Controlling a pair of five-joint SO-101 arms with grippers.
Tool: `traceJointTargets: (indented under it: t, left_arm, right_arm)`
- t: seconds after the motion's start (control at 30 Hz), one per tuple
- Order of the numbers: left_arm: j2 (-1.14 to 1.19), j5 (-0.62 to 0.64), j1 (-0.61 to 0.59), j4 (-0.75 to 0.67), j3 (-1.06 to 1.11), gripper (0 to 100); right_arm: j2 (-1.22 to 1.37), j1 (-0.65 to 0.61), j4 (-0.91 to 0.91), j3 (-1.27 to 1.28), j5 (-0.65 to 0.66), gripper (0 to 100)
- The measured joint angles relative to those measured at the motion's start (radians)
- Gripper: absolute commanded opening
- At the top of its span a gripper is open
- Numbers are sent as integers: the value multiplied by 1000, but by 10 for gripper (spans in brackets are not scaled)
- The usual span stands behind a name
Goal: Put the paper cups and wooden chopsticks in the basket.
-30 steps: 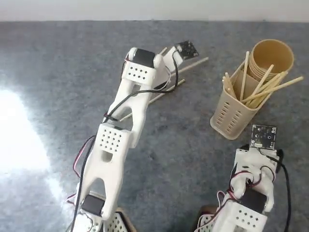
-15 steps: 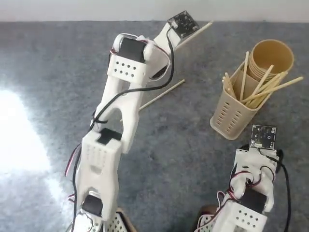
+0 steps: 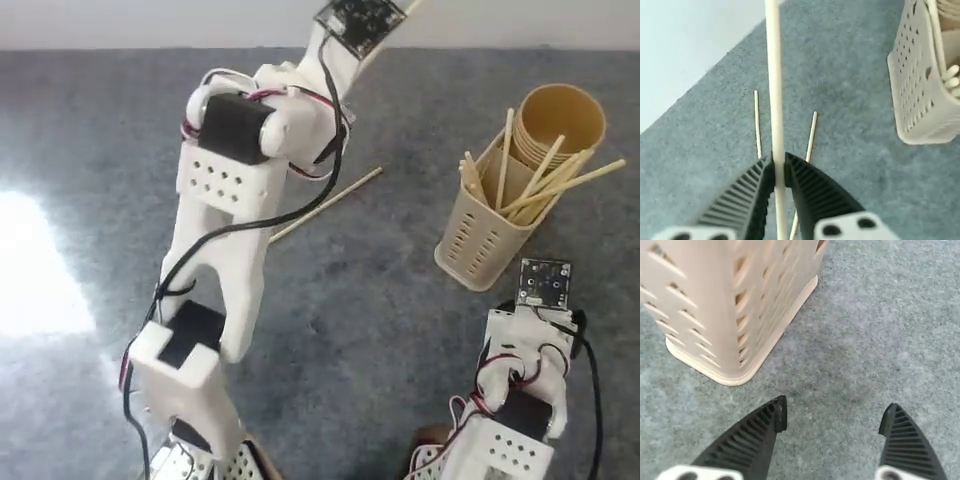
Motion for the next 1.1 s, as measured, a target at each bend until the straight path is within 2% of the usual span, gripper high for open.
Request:
traceJointTargets:
  t: [0.2, 0.47, 0.67, 0.77, 0.93, 1.1]
  left_arm:
    - [-28, 35, -11, -14, 98, 13]
    - [71, 40, -187, -180, 195, 13]
    - [84, 41, -296, -196, 195, 12]
    - [35, 43, -293, -149, 195, 12]
    - [-180, 51, -258, -114, 195, 12]
    - [-353, 132, -176, -40, 195, 12]
  right_arm:
    - [0, 0, 0, 0, 0, 303]
    - [0, 0, 0, 0, 0, 303]
    - [0, -26, 0, 0, 3, 303]
    - [0, -28, 0, 0, 3, 303]
    - [0, -28, 0, 0, 3, 303]
    - [0, -28, 0, 5, 5, 303]
